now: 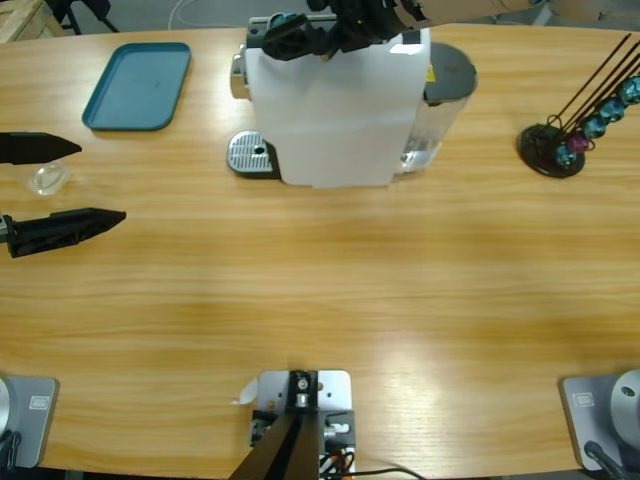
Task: Pour coffee
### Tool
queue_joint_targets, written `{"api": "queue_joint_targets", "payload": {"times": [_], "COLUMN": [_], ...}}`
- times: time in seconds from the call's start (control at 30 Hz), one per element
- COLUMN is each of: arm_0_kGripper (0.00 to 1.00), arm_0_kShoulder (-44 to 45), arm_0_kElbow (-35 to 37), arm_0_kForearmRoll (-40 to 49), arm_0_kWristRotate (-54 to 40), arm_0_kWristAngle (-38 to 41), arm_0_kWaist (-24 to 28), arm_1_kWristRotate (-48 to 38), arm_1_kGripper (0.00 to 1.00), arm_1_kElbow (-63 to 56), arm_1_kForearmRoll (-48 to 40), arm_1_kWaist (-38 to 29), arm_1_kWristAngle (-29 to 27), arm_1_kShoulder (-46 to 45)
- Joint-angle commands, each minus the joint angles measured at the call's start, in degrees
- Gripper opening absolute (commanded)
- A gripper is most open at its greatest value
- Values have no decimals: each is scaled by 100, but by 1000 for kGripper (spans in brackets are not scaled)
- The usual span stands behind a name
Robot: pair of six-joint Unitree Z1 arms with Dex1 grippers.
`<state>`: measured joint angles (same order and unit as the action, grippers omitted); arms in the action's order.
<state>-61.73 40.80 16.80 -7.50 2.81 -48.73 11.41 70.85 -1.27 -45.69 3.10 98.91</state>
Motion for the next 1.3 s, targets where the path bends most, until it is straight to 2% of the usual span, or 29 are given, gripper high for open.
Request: {"api": "queue_joint_targets", "payload": {"times": [0.03,0.1,0.13,0.23,0.33,0.5,0.67,0.87,1.07,1.3], "arm_0_kGripper": [1000,1000,1000,1000,1000,1000,1000,1000,1000,1000], "arm_0_kShoulder": [-194,-173,-166,-157,-39,87,42,26,-48,-30], "arm_0_kElbow": [-201,-224,-231,-231,-266,-406,-387,-406,-415,-433], "arm_0_kForearmRoll": [-168,-168,-168,-170,-168,-168,-194,-194,-196,-194], "arm_0_kWristRotate": [77,93,100,100,126,182,188,188,188,188], "arm_0_kWristAngle": [-54,-52,-52,-61,-52,-61,-61,-61,-47,-51], "arm_0_kWaist": [-40,-40,-40,-40,-40,-40,-40,-40,-40,-40], "arm_1_kWristRotate": [-524,-866,-1098,-2359,-2804,-2988,-3134,-3080,-3092,-3108], "arm_1_kGripper": [0,0,0,0,0,0,0,0,0,0], "arm_1_kElbow": [88,320,472,1496,2115,2258,2126,2120,2249,2310], "arm_1_kForearmRoll": [318,554,673,1837,2357,2876,2786,2609,2962,3045], "arm_1_kWaist": [-451,-627,-720,-990,-1115,-1135,-1135,-1135,-1117,-1041], "arm_1_kWristAngle": [-804,-1691,-1960,-2343,-2264,-1630,-1000,-1296,-1765,-1879], "arm_1_kShoulder": [-501,-466,-399,0,403,549,652,821,944,1025]}}
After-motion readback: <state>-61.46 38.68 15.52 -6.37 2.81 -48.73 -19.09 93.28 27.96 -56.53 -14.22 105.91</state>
